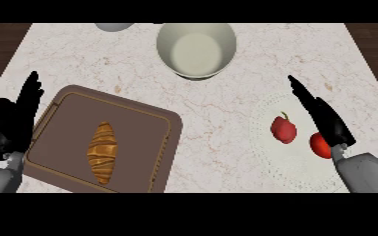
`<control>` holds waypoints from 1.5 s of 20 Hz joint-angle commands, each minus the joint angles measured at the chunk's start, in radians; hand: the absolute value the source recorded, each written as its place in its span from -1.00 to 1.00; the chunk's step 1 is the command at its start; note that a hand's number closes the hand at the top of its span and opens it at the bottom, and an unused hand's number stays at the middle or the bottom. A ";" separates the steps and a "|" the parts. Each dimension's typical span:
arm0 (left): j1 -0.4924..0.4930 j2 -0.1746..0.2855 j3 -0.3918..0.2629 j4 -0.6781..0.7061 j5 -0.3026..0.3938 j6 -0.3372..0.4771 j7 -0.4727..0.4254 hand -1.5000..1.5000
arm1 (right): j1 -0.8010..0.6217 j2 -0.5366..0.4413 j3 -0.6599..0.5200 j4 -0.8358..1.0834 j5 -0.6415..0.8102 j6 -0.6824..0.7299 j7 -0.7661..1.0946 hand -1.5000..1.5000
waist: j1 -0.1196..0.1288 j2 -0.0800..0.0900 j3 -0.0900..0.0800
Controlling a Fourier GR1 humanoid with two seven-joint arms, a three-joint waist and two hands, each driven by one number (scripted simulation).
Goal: Pick the tomato from the placemat and place it in the bowl
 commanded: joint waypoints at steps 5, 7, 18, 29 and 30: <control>-0.097 -0.042 0.063 -0.095 0.064 -0.040 -0.109 0.00 | -0.046 0.203 0.017 -0.234 -0.353 0.302 -0.196 -1.00 | 0.020 -0.047 0.012; -0.090 -0.069 0.063 -0.102 0.088 -0.047 -0.118 0.00 | -0.132 -0.069 -0.023 -0.276 0.027 0.176 -0.270 -1.00 | -0.027 -0.077 -0.003; -0.044 -0.094 0.149 -0.109 0.146 -0.158 -0.245 0.00 | 0.538 -0.128 -0.277 -0.585 -0.073 0.184 -0.654 -1.00 | -0.017 -0.036 0.007; -0.074 -0.080 0.171 -0.069 0.143 -0.202 -0.235 0.00 | 0.629 -0.503 -0.589 -0.606 -0.053 0.381 -0.389 -1.00 | -0.004 -0.032 0.006; -0.090 -0.091 0.165 -0.083 0.131 -0.169 -0.221 0.00 | 0.660 -0.547 -0.607 -0.632 -0.046 0.425 -0.383 -1.00 | -0.014 -0.034 0.006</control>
